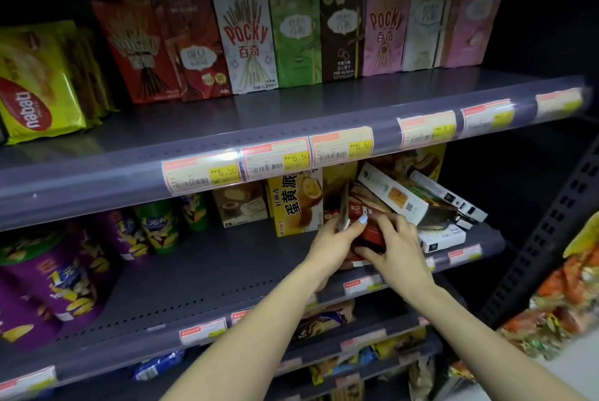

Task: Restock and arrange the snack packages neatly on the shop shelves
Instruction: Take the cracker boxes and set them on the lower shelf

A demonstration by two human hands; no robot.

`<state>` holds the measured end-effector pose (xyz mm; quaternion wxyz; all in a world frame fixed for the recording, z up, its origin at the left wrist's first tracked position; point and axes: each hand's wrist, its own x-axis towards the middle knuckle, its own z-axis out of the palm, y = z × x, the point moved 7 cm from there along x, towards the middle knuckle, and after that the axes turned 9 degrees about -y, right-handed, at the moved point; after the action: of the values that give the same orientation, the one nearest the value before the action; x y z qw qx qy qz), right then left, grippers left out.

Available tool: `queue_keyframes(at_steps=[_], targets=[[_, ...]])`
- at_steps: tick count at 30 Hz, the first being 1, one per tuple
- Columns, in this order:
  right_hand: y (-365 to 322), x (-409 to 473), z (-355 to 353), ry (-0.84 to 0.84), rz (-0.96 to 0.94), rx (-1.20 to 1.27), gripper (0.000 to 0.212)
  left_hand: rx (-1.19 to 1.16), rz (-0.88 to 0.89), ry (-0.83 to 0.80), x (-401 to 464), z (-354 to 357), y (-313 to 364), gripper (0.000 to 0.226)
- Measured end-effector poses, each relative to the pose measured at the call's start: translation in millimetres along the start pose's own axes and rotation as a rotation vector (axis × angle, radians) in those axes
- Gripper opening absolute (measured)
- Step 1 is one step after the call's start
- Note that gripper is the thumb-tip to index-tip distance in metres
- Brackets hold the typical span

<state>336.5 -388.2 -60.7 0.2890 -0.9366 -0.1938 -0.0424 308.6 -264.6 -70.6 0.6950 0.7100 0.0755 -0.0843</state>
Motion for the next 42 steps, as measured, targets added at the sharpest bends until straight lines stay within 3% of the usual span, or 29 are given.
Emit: queue_keyframes(at_steps=[4, 8, 10, 14, 17, 21, 28, 42], targets=[[-13.4, -7.6, 4.8, 0.018, -0.087, 0.056, 0.059, -0.082, -0.019, 0.114, 0.7, -15.4, -6.3, 0.032], [-27.0, -14.9, 6.8, -0.007, -0.195, 0.143, 0.053, -0.167, -0.008, 0.188, -2.9, -33.7, -4.4, 0.015], [-28.3, -12.9, -2.5, -0.003, -0.208, 0.206, 0.046, -0.163, -0.007, 0.228, -4.3, -40.1, -1.3, 0.021], [5.6, -4.2, -49.7, 0.268, 0.019, 0.267, 0.037, -0.176, -0.012, 0.261, -8.8, -42.5, 0.8, 0.037], [49.5, 0.1, -67.1, 0.365, 0.325, 0.279, 0.058, -0.213, -0.022, 0.259, -13.2, -42.8, -3.5, 0.040], [80.7, 8.3, -53.6, 0.214, 0.523, 0.284, 0.098, -0.205, -0.024, 0.267, -16.7, -43.5, -5.7, 0.044], [91.0, 17.2, -42.8, 0.164, 0.537, 0.364, 0.106, -0.195, -0.030, 0.267, -20.5, -43.9, -8.6, 0.040], [88.9, 11.4, -48.8, 0.290, 0.489, 0.541, 0.113, -0.224, -0.009, 0.320, -33.3, -42.5, -13.1, 0.044]])
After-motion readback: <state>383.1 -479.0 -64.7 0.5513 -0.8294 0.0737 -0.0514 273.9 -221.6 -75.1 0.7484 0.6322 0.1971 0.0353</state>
